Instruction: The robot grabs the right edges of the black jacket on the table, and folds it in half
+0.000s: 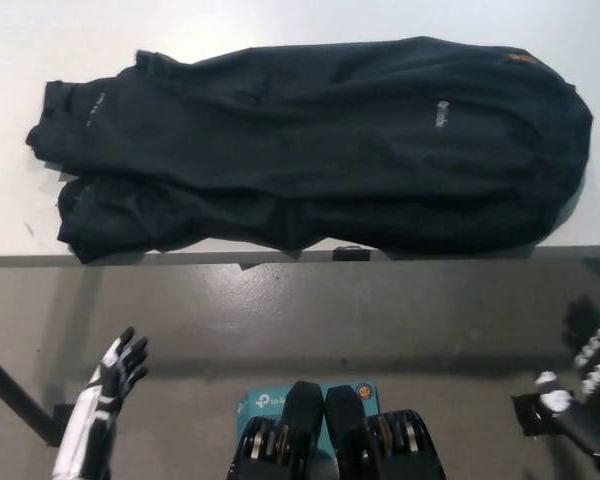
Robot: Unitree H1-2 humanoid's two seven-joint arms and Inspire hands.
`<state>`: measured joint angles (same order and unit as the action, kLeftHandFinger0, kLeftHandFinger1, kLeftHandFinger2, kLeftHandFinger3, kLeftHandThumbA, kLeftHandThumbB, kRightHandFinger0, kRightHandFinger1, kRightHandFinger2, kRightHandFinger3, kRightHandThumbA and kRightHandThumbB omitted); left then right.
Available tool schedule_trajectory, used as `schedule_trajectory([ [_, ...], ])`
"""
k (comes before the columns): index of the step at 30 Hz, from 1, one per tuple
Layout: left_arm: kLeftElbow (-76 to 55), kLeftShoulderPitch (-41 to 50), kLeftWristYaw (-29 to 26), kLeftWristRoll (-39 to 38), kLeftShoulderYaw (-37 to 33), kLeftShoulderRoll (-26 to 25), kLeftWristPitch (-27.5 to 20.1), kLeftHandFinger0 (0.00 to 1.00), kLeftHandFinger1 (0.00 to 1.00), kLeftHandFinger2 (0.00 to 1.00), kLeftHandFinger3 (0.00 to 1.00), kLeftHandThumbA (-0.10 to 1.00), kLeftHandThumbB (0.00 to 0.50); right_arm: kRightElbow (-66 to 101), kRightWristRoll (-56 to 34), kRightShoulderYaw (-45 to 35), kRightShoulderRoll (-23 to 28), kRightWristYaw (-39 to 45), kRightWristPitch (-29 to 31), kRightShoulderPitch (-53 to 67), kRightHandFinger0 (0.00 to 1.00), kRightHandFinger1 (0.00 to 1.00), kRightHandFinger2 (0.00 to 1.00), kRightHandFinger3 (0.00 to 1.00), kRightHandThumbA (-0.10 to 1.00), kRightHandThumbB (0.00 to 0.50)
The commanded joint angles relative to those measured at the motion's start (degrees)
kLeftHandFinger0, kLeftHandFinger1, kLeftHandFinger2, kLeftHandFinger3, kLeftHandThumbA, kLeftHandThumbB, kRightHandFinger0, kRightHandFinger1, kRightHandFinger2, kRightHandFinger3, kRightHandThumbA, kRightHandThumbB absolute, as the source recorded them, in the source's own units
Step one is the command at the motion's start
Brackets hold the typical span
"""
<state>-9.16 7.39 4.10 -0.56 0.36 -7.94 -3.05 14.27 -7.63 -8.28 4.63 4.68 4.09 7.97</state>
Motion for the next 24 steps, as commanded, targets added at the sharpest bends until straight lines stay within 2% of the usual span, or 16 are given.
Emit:
schedule_trajectory([
  [1, -3.3, -2.53, 0.77, 1.14, -1.61, 0.53, 2.11, 1.0, 1.0, 1.0, 1.0, 1.0, 0.128, 9.71, -0.26, -4.58, 2.02, -2.71, 4.06, 0.2, 1.0, 1.0, 1.0, 1.0, 0.66, 0.051],
  [3, -3.35, -2.54, 0.72, 1.13, -1.66, 0.5, 2.22, 1.0, 1.0, 1.0, 1.0, 1.0, 0.128, 9.92, -0.22, -4.85, 1.81, -2.46, 3.79, 0.2, 1.0, 1.0, 1.0, 1.0, 0.66, 0.051],
  [4, -3.75, -4.22, 0.48, 1.45, -1.8, 0.74, 3.48, 1.0, 1.0, 1.0, 1.0, 1.0, 0.164, 14.05, -3.4, -7.48, 3.27, -3.68, 2.07, -2.95, 1.0, 1.0, 1.0, 1.0, 0.67, 0.056],
  [6, -3.81, -4.24, 0.42, 1.45, -1.84, 0.71, 3.63, 1.0, 1.0, 1.0, 1.0, 1.0, 0.166, 14.21, -3.44, -7.7, 3.12, -3.5, 1.81, -2.99, 1.0, 1.0, 1.0, 1.0, 0.68, 0.057],
  [7, -3.09, -5.47, 0.36, 1.6, -2.16, 1.06, 3.06, 1.0, 1.0, 1.0, 1.0, 1.0, 0.167, 17.15, -6.72, -10.34, 6.06, -4.79, -2.56, -7.31, 1.0, 1.0, 1.0, 1.0, 0.72, 0.033],
  [10, -3.12, -5.5, 0.34, 1.64, -2.18, 1.06, 3.17, 1.0, 1.0, 1.0, 1.0, 1.0, 0.169, 17.36, -6.86, -10.64, 5.92, -4.61, -3.09, -7.44, 1.0, 1.0, 1.0, 1.0, 0.73, 0.031],
  [11, -2.44, -5.81, 0.11, 2.54, -2.64, 1.34, 2.74, 1.0, 1.0, 1.0, 1.0, 1.0, 0.177, 18.04, -9.3, -12.92, 9.16, -6.89, -10.47, -13.49, 1.0, 1.0, 1.0, 1.0, 0.81, 0.08],
  [13, -2.02, -5.89, -0.21, 3.27, -2.72, 1.38, 2.43, 1.0, 1.0, 1.0, 1.0, 1.0, 0.182, 17.76, -11.66, -14.08, 10.88, -8.09, -15.18, -17.63, 1.0, 1.0, 1.0, 1.0, 0.87, 0.117],
  [14, -1.82, -5.8, -0.1, 3.08, -2.66, 1.27, 2.32, 1.0, 1.0, 1.0, 1.0, 1.0, 0.193, 16.68, -14.1, -14.9, 12.02, -9.01, -19.29, -20.97, 1.0, 1.0, 1.0, 1.0, 0.89, 0.158],
  [15, -1.8, -5.68, -0.04, 2.97, -2.6, 1.22, 2.27, 1.0, 1.0, 1.0, 1.0, 1.0, 0.197, 16.33, -15.09, -15.25, 12.45, -9.39, -21.18, -22.35, 1.0, 1.0, 1.0, 1.0, 0.89, 0.176],
  [17, -1.79, -5.68, -0.01, 3.01, -2.57, 1.25, 2.26, 1.0, 1.0, 1.0, 1.0, 1.0, 0.198, 16.47, -15.21, -15.46, 12.4, -9.37, -21.82, -22.53, 1.0, 1.0, 1.0, 1.0, 0.89, 0.177],
  [19, -1.81, -4.99, -0.14, 3.05, -2.19, 1.02, 1.94, 1.0, 1.0, 1.0, 1.0, 1.0, 0.192, 5.47, -24.34, -16.75, 17.19, -7.12, -31.01, -32.02, 1.0, 1.0, 1.0, 1.0, 0.98, 0.132],
  [22, -1.8, -4.99, -0.12, 3.07, -2.16, 1.04, 1.92, 1.0, 1.0, 1.0, 1.0, 1.0, 0.194, 5.31, -24.87, -16.56, 17.46, -7.42, -31.02, -32.06, 1.0, 1.0, 1.0, 1.0, 0.98, 0.134],
  [23, -1.51, -4.9, -0.29, 3.26, -1.8, 0.67, 1.1, 1.0, 1.0, 1.0, 1.0, 1.0, 0.203, -7.9, -25.61, -14.34, 20.83, -4.72, -31.02, -39.75, 1.0, 1.0, 1.0, 1.0, 0.99, 0.158],
  [24, -1.46, -4.88, -0.28, 3.27, -1.75, 0.63, 0.95, 1.0, 1.0, 1.0, 1.0, 1.0, 0.202, -10.16, -25.95, -14.02, 21.4, -4.25, -31.02, -40.99, 1.0, 1.0, 1.0, 1.0, 0.99, 0.158],
])
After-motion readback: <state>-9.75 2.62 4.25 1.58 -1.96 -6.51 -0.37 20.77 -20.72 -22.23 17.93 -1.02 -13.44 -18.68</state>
